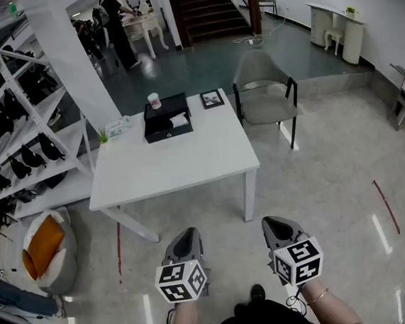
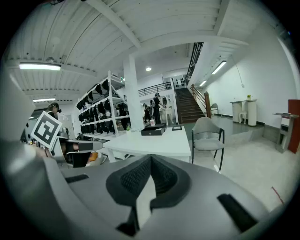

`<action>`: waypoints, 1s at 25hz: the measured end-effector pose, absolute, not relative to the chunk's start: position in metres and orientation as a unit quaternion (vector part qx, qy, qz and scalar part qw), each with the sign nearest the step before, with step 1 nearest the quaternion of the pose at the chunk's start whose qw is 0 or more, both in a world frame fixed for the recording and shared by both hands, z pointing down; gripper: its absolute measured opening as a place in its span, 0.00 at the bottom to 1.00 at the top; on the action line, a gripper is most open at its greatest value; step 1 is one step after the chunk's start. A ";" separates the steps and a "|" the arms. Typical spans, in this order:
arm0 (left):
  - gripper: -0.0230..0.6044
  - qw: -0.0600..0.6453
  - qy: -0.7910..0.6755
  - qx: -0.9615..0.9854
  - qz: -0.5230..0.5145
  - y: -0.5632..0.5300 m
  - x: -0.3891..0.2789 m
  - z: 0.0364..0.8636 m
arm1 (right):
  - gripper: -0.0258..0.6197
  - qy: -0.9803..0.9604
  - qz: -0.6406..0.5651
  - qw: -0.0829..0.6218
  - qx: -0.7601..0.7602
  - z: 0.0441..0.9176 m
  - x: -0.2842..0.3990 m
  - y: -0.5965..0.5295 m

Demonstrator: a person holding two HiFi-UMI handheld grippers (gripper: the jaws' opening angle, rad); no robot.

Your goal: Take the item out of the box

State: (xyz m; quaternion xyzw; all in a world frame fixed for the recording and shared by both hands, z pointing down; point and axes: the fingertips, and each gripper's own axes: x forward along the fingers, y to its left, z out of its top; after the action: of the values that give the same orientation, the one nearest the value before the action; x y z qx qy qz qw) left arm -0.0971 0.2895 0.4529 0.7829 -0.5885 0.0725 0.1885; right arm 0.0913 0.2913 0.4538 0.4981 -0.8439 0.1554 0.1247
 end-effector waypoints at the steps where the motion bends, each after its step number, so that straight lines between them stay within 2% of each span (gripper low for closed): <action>1: 0.08 0.188 -0.590 0.782 0.071 0.289 -0.098 0.453 | 0.04 -0.845 0.156 0.125 0.497 0.454 0.091 0.290; 18: 0.09 0.192 -0.610 0.765 0.081 0.277 -0.087 0.456 | 0.04 -0.848 0.157 0.112 0.493 0.455 0.108 0.266; 21: 0.15 0.198 -0.614 0.760 0.076 0.275 -0.086 0.457 | 0.04 -0.851 0.158 0.113 0.487 0.456 0.110 0.262; 25: 0.19 0.198 -0.622 0.755 0.071 0.271 -0.084 0.454 | 0.04 -0.857 0.163 0.115 0.475 0.458 0.111 0.256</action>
State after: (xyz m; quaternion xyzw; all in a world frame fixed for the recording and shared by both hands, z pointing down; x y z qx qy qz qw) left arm -0.0845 0.2713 0.4542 0.7546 -0.6216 0.0707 0.1979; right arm 0.1112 0.2563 0.4578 0.4750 -0.8571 0.1628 0.1152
